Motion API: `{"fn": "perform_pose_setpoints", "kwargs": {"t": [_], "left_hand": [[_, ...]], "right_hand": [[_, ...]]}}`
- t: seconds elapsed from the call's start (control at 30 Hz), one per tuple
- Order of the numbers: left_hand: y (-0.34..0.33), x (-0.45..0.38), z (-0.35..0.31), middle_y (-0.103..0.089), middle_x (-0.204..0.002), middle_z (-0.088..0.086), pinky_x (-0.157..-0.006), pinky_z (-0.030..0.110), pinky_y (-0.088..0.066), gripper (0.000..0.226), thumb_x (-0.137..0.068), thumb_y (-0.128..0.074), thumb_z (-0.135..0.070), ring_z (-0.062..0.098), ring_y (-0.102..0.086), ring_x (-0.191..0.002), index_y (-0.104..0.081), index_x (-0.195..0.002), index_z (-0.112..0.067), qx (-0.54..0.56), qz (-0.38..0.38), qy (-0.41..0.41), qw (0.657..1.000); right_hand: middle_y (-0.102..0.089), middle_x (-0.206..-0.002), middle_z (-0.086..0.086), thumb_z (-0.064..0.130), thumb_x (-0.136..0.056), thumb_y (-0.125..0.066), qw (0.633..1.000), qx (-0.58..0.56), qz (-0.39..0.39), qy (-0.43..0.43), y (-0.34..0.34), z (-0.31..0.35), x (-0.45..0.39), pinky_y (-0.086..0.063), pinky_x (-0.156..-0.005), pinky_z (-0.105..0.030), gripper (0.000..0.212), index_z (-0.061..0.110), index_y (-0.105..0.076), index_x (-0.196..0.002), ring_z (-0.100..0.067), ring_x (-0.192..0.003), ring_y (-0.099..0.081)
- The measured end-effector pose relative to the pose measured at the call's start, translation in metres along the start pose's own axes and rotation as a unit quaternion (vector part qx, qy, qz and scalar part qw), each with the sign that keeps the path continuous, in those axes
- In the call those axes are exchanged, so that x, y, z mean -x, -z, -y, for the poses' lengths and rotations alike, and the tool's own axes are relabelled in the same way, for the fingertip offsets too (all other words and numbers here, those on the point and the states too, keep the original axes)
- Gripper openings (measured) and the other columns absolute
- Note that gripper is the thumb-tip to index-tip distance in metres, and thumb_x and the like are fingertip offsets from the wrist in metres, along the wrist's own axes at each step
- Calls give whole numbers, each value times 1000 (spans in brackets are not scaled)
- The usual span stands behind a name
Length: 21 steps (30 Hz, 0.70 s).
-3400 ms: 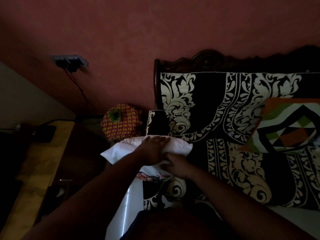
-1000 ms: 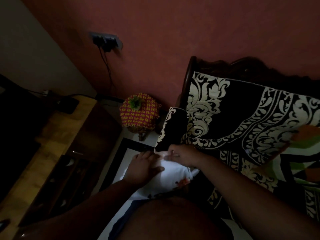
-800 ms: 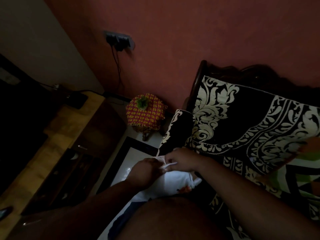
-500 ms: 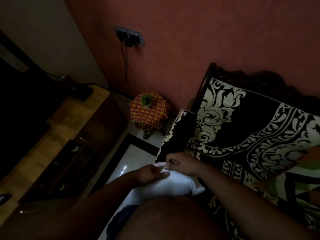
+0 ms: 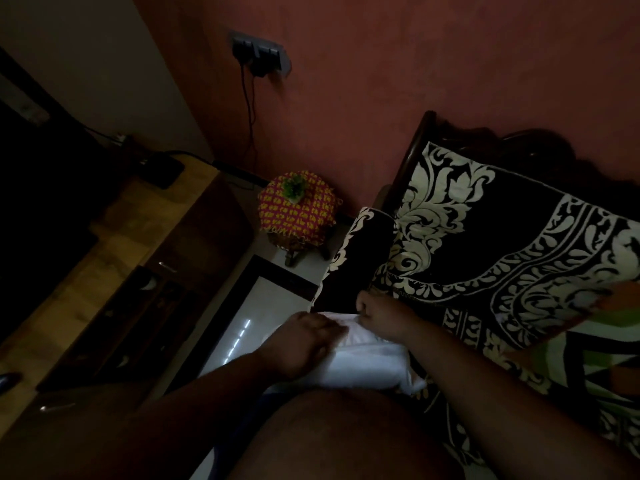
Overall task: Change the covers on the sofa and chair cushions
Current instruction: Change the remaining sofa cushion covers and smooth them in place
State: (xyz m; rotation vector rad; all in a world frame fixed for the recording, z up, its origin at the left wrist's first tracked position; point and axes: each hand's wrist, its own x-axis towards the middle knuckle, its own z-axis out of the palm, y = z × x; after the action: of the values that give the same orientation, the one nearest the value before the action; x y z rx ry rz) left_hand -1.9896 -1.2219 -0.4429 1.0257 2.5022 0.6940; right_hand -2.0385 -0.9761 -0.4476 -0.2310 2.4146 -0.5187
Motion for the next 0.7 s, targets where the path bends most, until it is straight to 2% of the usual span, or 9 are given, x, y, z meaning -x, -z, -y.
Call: {"fn": "perform_pose_setpoints", "kwargs": {"t": [0.07,0.1,0.2,0.23,0.3,0.4,0.5,0.6,0.7], "left_hand": [[1,-7,-12,-56,-147,-2,-105,40,-44,56,-101,-34,-55,17,-53,-133,-49,-149,-30,24,25,16,999],[3,-12,-18,-54,-148,-2,-106,41,-42,63,-99,-27,-68,19,-51,-133,-47,-149,-35,-4,55,43,998],[6,-40,-34,-55,-136,5,-104,44,-36,77,-88,-25,-86,26,-48,-125,-61,-132,-34,-144,118,56,981],[6,-50,-40,-54,-134,6,-104,44,-36,79,-86,-27,-85,27,-48,-123,-64,-128,-29,-147,125,43,980],[-3,-66,-48,-52,-139,10,-106,45,-39,78,-87,-33,-75,32,-52,-124,-59,-135,-19,-98,136,10,986],[-21,-76,-50,-49,-150,15,-111,43,-37,72,-93,-43,-53,32,-49,-133,-37,-156,-18,-20,134,-27,990],[-27,-75,-50,-49,-152,12,-115,41,-33,65,-95,-43,-51,27,-45,-139,-46,-151,-19,-14,114,-61,992],[-45,-89,-52,-59,-140,-6,-106,29,-38,62,-95,-38,-72,9,-52,-127,-58,-136,-31,-35,162,1,986],[-45,-107,-66,-60,-138,-1,-105,29,-35,59,-97,-51,-61,14,-53,-125,-54,-142,-23,-76,275,63,956]], "right_hand": [[-58,-123,-1,55,-86,-64,999,42,10,-22,0,-3,-2,-51,-90,-37,44,25,-59,-118,-24,-111,-57],[-59,-126,-3,59,-86,-62,997,53,26,-38,2,-8,-2,-51,-91,-37,49,23,-61,-120,-25,-113,-58],[-69,-113,-5,46,-93,-62,991,72,101,-57,15,-31,9,-53,-86,-33,35,16,-72,-108,-24,-105,-64],[-72,-106,-4,47,-90,-62,990,61,112,-63,16,-39,16,-54,-85,-34,36,16,-76,-102,-23,-100,-66],[-73,-94,-1,52,-82,-59,993,16,92,-72,13,-52,28,-56,-81,-35,37,20,-76,-90,-20,-90,-67],[-71,-93,0,32,-88,-66,996,-40,14,-83,3,-61,35,-53,-76,-31,12,21,-72,-87,-18,-87,-65],[-65,-89,3,27,-98,-62,974,-185,-24,-127,-11,-64,39,-46,-68,-26,14,18,-67,-88,-14,-82,-60],[-59,-81,3,23,-103,-56,935,-315,-4,-163,-22,-70,45,-41,-57,-20,16,17,-63,-89,-8,-69,-53],[-62,-77,-4,18,-101,-60,923,-352,-42,-148,-22,-79,48,-43,-60,-25,15,9,-65,-90,-12,-66,-55]]}}
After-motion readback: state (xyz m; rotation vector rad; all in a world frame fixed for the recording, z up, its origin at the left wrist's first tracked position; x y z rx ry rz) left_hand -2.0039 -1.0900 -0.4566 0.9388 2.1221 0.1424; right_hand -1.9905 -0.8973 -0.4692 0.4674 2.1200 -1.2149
